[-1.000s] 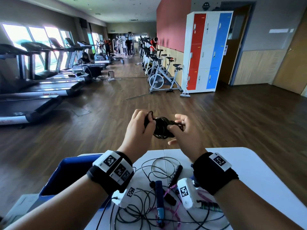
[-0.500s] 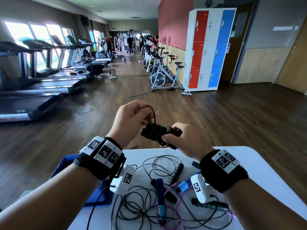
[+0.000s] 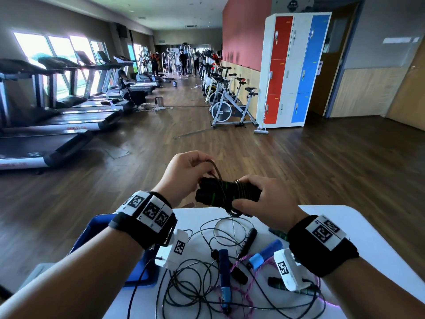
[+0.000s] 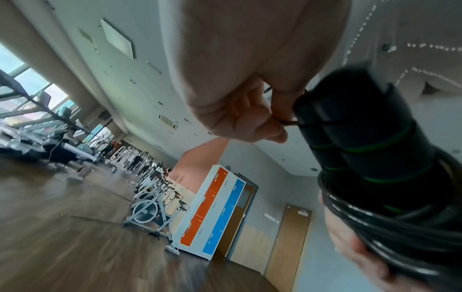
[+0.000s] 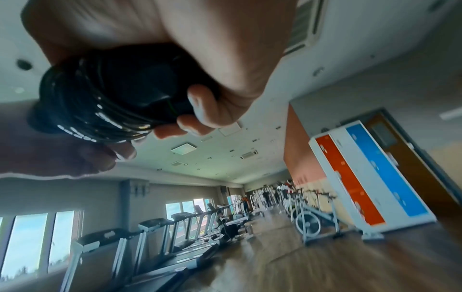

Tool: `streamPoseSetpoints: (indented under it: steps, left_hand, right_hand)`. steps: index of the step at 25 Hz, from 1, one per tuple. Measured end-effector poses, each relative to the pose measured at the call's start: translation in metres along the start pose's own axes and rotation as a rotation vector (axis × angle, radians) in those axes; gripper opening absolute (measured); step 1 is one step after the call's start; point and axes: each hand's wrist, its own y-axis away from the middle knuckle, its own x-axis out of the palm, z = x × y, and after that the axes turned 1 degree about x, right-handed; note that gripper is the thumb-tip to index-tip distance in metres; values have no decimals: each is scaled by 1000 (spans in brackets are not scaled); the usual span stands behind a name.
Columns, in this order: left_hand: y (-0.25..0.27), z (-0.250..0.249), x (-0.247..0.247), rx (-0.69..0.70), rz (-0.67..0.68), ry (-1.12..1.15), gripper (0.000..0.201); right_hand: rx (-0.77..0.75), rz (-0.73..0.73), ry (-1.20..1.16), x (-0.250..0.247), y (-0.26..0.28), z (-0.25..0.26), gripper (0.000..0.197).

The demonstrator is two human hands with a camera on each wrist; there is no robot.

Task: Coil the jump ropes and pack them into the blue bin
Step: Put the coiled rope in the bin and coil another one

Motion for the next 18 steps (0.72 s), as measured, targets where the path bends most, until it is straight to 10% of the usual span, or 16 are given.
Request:
streamPoseSetpoints:
  steps: [8,11,18]
  left_hand:
    - [19,12,11,-64,151,213,17]
    - [20,10,10,-46,159,330,14]
    - [15,6,2,14,176,539,28]
  right_hand:
    - [108,218,-804,25,10,-12,63]
    - [162,209,-866,23,6,-13,33]
    - [186,56,-579,12,-1,-6,60]
